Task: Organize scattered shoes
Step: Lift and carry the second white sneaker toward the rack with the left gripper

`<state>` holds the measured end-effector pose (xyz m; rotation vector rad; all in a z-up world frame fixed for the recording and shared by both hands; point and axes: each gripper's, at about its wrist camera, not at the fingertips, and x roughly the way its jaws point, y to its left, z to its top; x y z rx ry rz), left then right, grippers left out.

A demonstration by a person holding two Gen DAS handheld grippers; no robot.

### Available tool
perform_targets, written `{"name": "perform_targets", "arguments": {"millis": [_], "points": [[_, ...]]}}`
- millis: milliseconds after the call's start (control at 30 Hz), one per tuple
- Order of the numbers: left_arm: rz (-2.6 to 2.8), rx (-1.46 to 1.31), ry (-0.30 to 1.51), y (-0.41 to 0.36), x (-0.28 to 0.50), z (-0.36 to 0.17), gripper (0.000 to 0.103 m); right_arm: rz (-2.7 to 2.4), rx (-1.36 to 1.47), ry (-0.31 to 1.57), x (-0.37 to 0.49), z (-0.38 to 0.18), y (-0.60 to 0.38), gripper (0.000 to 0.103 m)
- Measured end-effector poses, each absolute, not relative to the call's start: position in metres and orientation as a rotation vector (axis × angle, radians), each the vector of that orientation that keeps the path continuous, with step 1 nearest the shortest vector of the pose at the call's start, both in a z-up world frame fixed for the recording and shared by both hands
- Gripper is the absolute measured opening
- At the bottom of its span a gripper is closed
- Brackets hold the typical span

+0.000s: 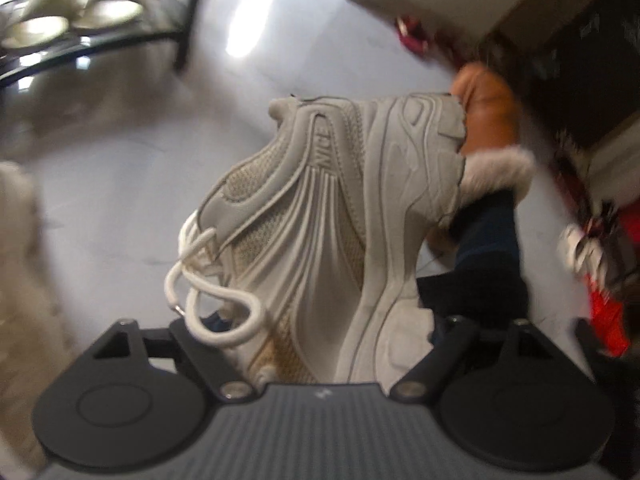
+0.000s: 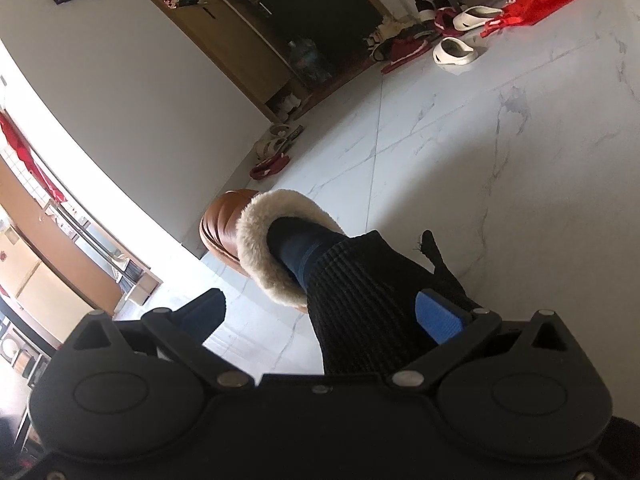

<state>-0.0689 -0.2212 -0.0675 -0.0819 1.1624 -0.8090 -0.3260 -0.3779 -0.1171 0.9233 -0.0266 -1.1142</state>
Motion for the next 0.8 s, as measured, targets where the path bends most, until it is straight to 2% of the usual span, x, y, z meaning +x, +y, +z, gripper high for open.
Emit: {"name": "perform_targets", "arguments": {"millis": [200, 400, 633, 800], "points": [[-0.605, -0.184, 1.071, -0.129, -0.068, -0.045, 0.084, -1.099, 0.821, 0.066, -0.305, -0.113, -0.364, 0.103], [-0.339, -0.334, 0.966, 0.006, -0.066, -0.042, 0.084, -0.966, 0.68, 0.264, -0.263, -0.113, -0.342, 0.103], [-0.089, -0.424, 0.968, 0.088, -0.036, -0.09, 0.084, -0.945, 0.49, 0.309, -0.241, -0.109, -0.306, 0.103], [-0.027, -0.473, 1.009, 0.096, -0.02, -0.128, 0.084, -0.956, 0.368, 0.34, -0.228, -0.108, -0.291, 0.103]]}}
